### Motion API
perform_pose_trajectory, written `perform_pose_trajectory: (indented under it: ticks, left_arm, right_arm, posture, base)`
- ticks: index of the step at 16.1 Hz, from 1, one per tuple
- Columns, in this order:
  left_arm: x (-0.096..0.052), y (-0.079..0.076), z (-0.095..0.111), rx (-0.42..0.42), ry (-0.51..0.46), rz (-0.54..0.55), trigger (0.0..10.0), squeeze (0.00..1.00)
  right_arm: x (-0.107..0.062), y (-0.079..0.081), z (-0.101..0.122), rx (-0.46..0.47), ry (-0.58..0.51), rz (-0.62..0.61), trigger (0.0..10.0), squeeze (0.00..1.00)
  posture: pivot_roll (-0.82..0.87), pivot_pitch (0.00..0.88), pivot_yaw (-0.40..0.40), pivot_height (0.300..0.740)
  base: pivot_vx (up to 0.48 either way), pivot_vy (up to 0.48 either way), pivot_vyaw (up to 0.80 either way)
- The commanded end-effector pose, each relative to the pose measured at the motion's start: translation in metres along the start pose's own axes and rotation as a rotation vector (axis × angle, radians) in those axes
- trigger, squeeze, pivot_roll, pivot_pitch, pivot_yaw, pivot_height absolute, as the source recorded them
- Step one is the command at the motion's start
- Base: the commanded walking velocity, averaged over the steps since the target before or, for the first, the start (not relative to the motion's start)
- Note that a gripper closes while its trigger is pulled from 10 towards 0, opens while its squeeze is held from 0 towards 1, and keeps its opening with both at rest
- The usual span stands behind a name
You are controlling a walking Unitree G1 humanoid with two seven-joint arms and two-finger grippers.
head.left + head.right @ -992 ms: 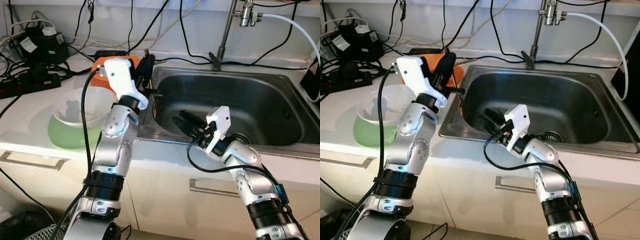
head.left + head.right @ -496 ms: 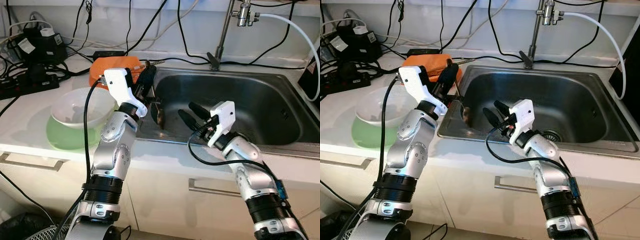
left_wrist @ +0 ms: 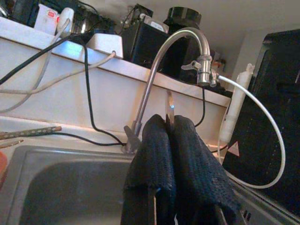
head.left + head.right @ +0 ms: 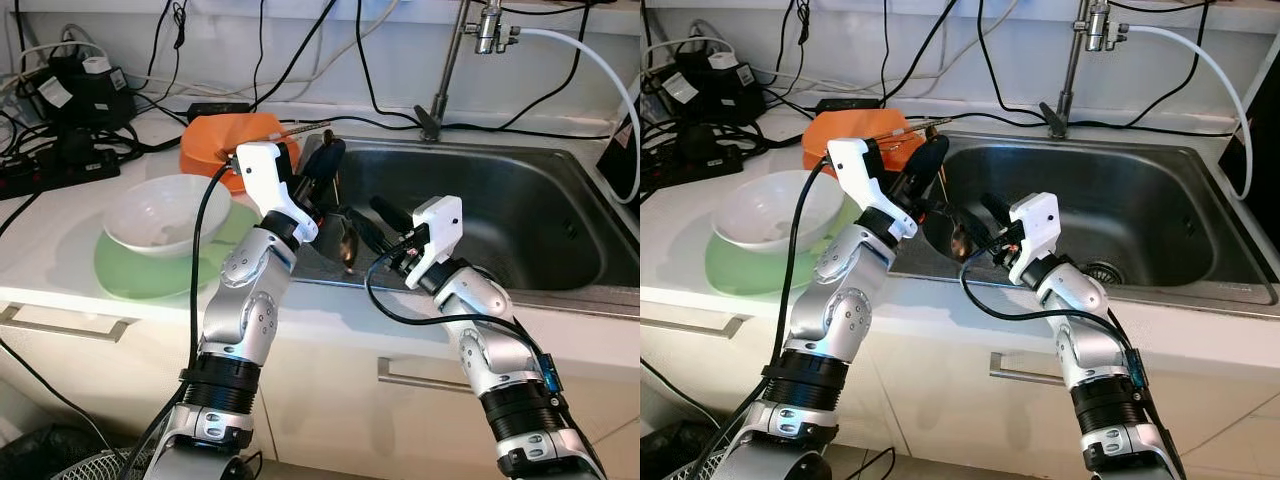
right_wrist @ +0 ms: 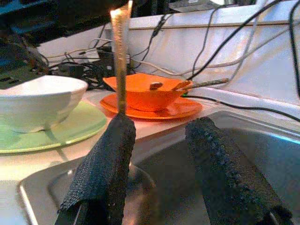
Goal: Kitchen organization
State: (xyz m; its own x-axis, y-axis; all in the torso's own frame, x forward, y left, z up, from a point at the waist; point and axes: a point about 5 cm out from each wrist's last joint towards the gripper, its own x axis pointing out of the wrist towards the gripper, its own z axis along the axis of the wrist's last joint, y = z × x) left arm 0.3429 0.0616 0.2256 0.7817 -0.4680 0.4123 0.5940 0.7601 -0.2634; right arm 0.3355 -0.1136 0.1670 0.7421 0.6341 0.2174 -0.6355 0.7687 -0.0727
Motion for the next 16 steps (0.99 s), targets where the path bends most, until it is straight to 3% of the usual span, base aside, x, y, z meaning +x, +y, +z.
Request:
perform_pose_trajectory:
  ticks: [1, 11, 16]
  left_arm:
    - [-0.001, -0.004, -0.009, -0.01, 0.038, -0.022, 10.0, 0.0]
    - [0.007, -0.006, -0.003, 0.038, 0.021, -0.033, 10.0, 0.0]
    - [0.007, -0.008, -0.002, 0.031, 0.016, -0.047, 10.0, 0.0]
  right_arm:
    - [0.003, 0.004, 0.007, -0.023, -0.029, 0.033, 10.0, 0.0]
    - [-0.003, 0.021, 0.012, 0.039, -0.051, 0.202, 10.0, 0.0]
    - [0.001, 0.02, 0.012, 0.038, -0.054, 0.165, 10.0, 0.0]
  posture:
    - [0.05, 0.0, 0.044, 0.74]
    - [0.04, 0.0, 0.052, 0.74]
    - [0.05, 0.0, 0.051, 0.74]
  base:
    - [0.0, 0.0, 0.0]
    - [0.0, 0.0, 0.0]
    - [0.0, 0.0, 0.0]
